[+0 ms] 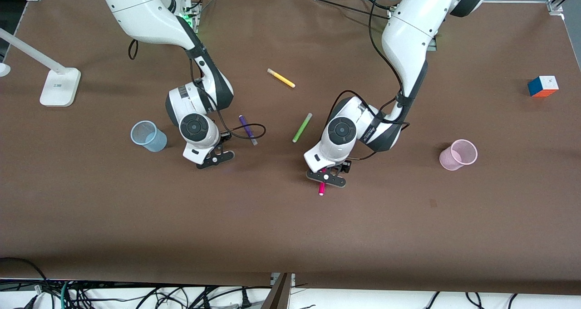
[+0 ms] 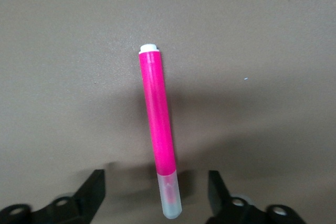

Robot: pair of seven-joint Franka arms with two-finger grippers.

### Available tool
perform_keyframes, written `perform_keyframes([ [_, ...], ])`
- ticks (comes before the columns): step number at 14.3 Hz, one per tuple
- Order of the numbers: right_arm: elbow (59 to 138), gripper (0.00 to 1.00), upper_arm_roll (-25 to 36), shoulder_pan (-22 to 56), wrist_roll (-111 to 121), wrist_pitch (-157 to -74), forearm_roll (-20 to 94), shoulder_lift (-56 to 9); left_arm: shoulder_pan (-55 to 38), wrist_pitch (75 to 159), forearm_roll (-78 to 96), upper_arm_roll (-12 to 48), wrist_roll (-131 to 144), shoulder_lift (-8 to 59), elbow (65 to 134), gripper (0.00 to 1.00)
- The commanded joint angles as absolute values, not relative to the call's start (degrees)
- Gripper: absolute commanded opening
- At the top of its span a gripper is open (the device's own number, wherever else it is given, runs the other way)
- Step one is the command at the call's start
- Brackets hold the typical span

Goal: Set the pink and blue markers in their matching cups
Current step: 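Grasp and lift the blue marker and pink marker with both grippers, then carry the blue and pink markers over their matching cups with both grippers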

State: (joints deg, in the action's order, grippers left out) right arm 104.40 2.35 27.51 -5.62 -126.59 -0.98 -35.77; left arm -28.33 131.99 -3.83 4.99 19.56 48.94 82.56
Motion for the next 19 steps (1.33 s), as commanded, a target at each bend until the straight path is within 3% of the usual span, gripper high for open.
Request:
perform_keyframes([
  [1,106.3,0.26,2.6,27.8,-4.8,-128.4,-0.3,-34.9,-28.7,132.7,-5.4,4.5,20.2,49.3,83.0,0.52],
  [3,105.8,0.0,2.6,27.8,-4.7,-128.0,-0.4,-34.5,-28.8,132.8,-5.4,4.5,20.3,49.7,82.8,0.26],
  [5,104.9,0.0,2.7,27.7,-3.0,-127.3,-0.3,-31.6,-28.7,132.7,-5.4,4.5,20.2,49.3,82.6,0.03],
  [8,102.1,0.0,3.5,27.2,5.4,-118.1,-0.3,-24.5,-27.6,129.0,-5.3,4.4,20.1,45.7,82.8,0.0],
  [11,100.6,0.0,8.2,26.9,23.5,-108.7,0.6,-18.6,-24.5,114.7,-5.4,4.1,17.9,40.2,82.0,0.0],
  [13,100.8,0.0,11.8,26.9,36.8,-106.5,4.3,-16.4,-22.2,105.2,-5.3,4.0,12.4,37.4,81.9,0.0],
  [19,104.3,0.0,25.4,26.9,77.9,-104.8,23.0,-15.7,-13.2,88.9,-5.5,2.0,-2.7,33.1,81.8,0.0],
])
